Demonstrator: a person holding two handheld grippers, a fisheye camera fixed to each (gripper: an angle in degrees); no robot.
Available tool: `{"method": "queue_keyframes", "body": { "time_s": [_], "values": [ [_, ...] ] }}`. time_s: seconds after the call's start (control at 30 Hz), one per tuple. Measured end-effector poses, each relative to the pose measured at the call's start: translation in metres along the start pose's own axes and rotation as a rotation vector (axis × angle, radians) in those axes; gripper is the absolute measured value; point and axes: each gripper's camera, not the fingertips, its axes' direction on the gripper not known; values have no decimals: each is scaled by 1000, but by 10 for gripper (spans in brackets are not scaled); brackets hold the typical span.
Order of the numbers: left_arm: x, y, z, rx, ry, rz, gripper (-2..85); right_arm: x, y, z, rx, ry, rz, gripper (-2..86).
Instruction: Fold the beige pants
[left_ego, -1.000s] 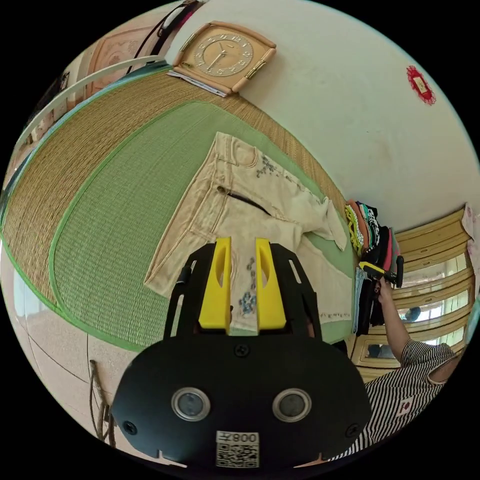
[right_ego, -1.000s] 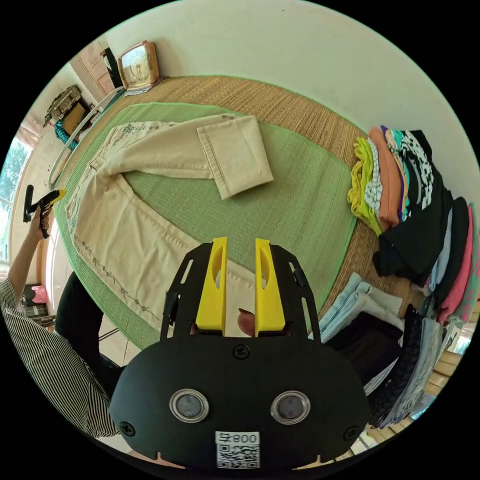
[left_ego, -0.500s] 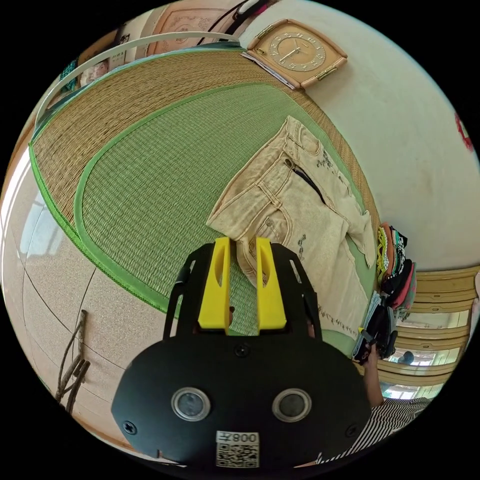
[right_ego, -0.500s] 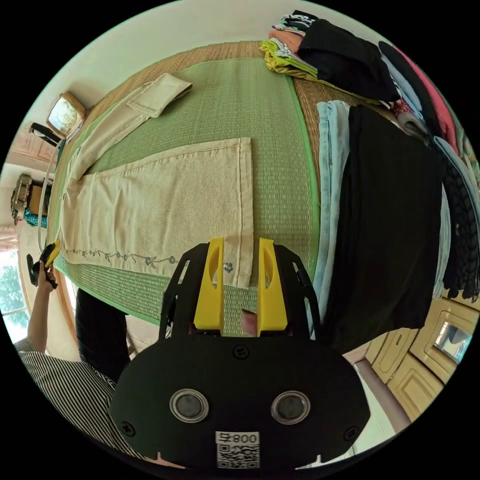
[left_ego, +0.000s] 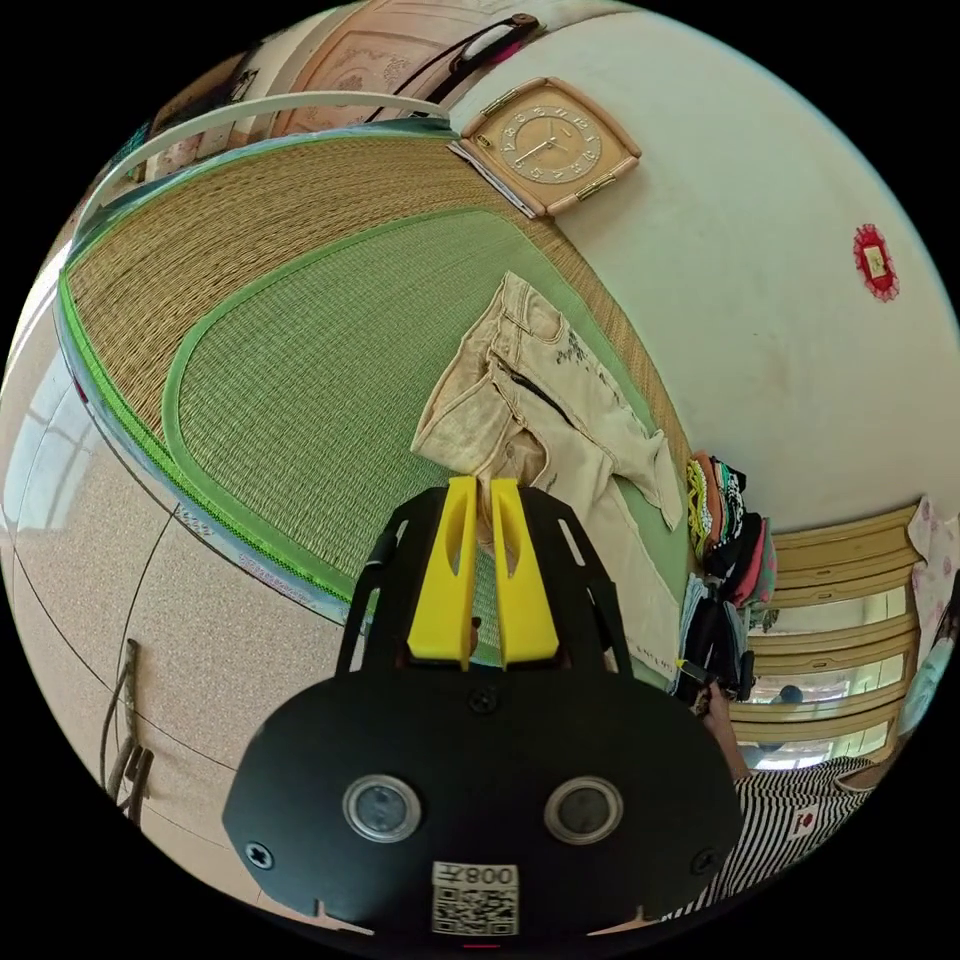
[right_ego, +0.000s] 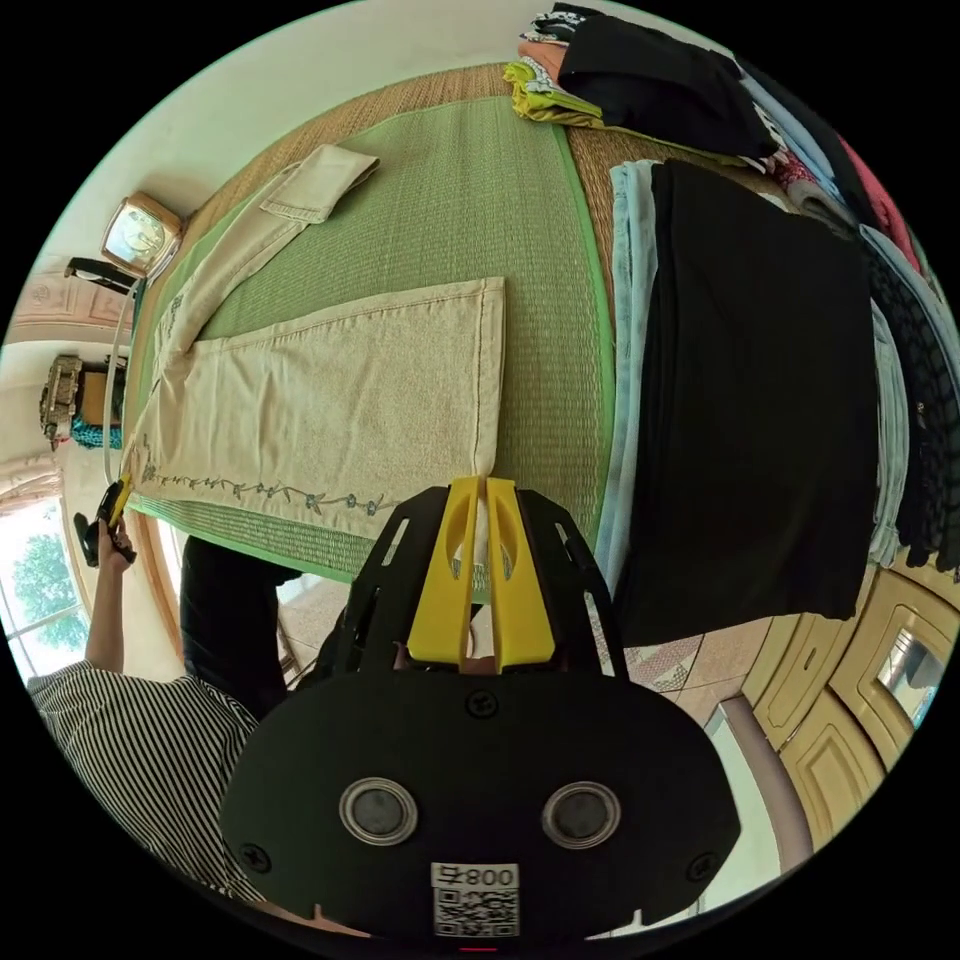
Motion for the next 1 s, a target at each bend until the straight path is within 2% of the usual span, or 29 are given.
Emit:
{"method": "queue_keyframes", "body": {
  "time_s": [0.03, 0.13, 0.23, 0.3, 0.37, 0.5, 0.67, 0.83, 1.0],
  "values": [
    [-9, 1, 13, -35, -16, -26, 28, 4, 2, 10, -38, 0, 10, 17],
    [-28, 7, 29, -17, -28, -113, 33, 13, 13, -3, 17, -44, 71, 32],
    [-30, 14, 26, 63, -106, -124, 40, 11, 26, -32, 107, 57, 92, 55],
    [-25, 19, 23, 120, -179, -118, 42, 1, 26, -51, 181, 83, 68, 69],
    [-18, 21, 24, 160, -225, -99, 42, -37, 7, -69, 275, 79, -52, 91],
    [31, 5, 61, 148, -108, 126, 46, -126, -46, -73, 354, 115, -340, 111],
    [122, -27, 144, 20, 44, 462, 54, -227, -116, -43, 345, 332, -676, 116],
    [194, -45, 239, -92, 93, 689, 48, -243, -146, -10, 246, 518, -756, 85],
    [206, -48, 284, -140, 134, 724, 31, -242, -147, -29, 258, 506, -744, 28]
  ]
}}
